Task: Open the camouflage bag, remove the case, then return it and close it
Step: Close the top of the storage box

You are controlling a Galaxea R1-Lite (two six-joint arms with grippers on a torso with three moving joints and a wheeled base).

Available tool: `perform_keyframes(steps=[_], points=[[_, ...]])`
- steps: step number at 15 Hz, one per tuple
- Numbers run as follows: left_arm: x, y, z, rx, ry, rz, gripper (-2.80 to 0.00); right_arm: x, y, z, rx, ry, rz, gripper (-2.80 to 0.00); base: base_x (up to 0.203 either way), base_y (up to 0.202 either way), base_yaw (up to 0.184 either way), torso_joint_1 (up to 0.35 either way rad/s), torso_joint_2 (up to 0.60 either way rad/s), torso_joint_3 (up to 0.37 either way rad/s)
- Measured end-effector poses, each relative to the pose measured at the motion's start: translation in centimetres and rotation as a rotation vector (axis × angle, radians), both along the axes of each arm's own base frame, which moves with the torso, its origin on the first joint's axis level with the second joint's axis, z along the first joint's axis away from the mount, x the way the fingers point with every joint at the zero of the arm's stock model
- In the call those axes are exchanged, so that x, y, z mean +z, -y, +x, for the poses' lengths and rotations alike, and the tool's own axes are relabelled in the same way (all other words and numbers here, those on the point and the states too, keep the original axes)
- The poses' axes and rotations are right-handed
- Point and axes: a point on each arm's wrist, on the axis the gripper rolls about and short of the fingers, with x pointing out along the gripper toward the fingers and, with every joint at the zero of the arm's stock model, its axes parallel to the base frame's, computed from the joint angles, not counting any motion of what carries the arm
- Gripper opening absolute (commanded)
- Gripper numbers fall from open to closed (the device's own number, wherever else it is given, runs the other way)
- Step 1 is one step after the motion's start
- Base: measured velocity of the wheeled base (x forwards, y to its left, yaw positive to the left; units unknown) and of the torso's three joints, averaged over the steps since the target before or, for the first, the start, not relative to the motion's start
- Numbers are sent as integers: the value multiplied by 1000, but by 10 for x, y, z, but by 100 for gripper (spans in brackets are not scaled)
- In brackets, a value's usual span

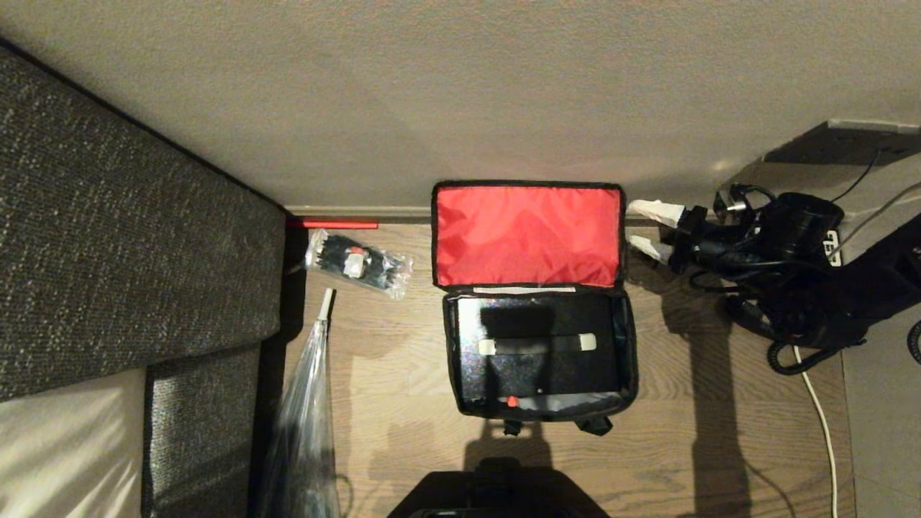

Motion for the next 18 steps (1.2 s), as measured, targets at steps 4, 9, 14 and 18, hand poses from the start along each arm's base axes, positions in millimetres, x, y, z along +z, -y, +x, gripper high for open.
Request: perform_keyframes(steps=[4, 9, 14, 18], points=[[0, 0, 0, 0, 0, 0, -280, 7, 2, -4, 142, 36, -32, 0, 0, 0, 0, 0, 0, 0], [0, 0, 0, -1, 0, 0, -280, 12, -5, 13, 193, 173, -99, 0, 0, 0, 0, 0, 0, 0], [0, 0, 0, 0, 0, 0, -280, -4, -8, 27, 221, 236, -168, 0, 0, 0, 0, 0, 0, 0], [0, 0, 0, 0, 0, 0, -280, -12, -14, 32, 255, 351, -238, 0, 0, 0, 0, 0, 0, 0]])
